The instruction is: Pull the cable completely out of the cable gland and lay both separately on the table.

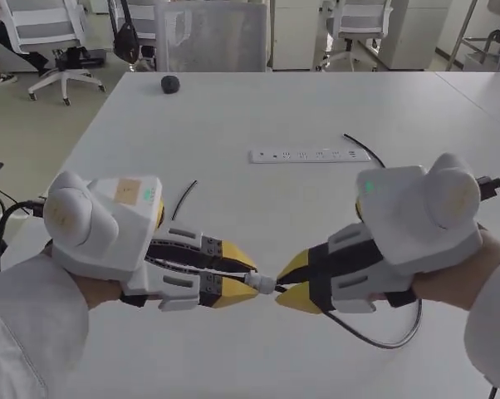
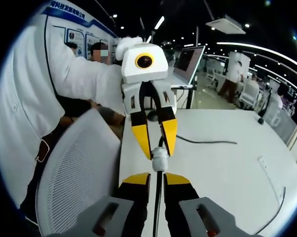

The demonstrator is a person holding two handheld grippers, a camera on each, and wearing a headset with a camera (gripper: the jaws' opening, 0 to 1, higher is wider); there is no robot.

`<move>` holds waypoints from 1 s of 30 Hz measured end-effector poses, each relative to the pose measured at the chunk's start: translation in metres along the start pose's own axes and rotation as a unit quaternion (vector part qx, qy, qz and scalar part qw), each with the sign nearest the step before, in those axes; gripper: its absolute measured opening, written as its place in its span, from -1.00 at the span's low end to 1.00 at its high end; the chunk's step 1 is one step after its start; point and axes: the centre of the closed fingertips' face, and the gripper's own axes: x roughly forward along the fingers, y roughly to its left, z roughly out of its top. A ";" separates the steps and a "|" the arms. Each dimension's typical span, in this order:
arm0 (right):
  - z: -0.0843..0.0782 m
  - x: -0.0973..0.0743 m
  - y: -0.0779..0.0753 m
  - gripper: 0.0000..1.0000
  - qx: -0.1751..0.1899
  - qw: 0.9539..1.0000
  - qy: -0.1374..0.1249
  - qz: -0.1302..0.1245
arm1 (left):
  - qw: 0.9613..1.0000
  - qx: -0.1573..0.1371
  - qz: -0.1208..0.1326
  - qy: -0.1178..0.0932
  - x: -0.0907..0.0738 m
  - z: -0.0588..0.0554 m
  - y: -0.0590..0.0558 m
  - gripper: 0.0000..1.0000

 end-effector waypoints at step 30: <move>-0.061 -0.013 -0.004 -1.00 0.012 0.999 0.043 -0.022 | 1.000 0.004 -0.005 0.010 0.005 -0.004 -0.003 -0.71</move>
